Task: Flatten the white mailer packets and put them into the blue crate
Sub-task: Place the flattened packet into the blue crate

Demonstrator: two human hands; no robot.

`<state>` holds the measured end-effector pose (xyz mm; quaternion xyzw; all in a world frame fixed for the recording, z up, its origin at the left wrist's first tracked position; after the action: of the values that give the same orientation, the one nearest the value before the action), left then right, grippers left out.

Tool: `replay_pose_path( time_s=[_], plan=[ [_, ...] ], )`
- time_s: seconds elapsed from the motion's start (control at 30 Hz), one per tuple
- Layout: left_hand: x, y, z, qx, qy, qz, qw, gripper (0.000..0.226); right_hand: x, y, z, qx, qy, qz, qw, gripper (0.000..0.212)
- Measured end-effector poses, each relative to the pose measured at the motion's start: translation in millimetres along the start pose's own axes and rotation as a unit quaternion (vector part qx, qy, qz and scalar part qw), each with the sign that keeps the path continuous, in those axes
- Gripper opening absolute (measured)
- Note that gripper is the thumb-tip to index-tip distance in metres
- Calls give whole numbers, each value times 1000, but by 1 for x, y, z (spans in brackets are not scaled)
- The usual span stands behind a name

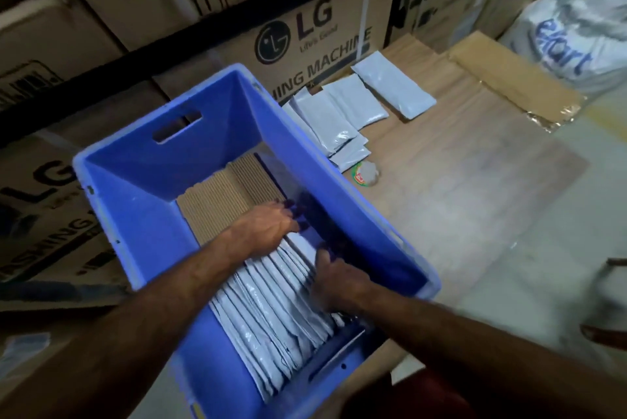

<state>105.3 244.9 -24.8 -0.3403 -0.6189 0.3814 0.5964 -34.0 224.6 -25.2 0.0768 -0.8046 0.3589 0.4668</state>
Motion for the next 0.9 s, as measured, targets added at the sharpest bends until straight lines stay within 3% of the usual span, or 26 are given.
replay_pose_path(
  time_s=[0.17, 0.33, 0.5, 0.67, 0.9],
  plan=[
    [2, 20, 5, -17, 9, -80, 997, 61, -10, 24, -4, -60, 38, -62, 996, 93],
    [11, 10, 13, 16, 52, -17, 998, 76, -10, 37, -9, -90, 69, -59, 992, 83],
    [10, 13, 15, 51, 43, -60, 996, 92, -13, 34, 5, -202, 100, -64, 972, 69],
    [12, 20, 8, 65, 28, -86, 994, 94, -11, 34, -10, -72, 72, -62, 993, 85],
    [24, 10, -3, 74, -31, -44, 996, 83, -1, 21, -9, -74, 57, -31, 995, 82]
  ],
)
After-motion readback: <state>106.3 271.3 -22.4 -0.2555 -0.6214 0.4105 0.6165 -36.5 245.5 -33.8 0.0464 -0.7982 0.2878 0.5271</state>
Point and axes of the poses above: each hand's wrist, its own x-axis away from the middle knuckle, its own y-axis out of the palm, z = x × y, the point moved 9 cm from there along -x, towards the middle knuckle, and after that the axes turned 2 degrees about -y, right-handed, at the moved point
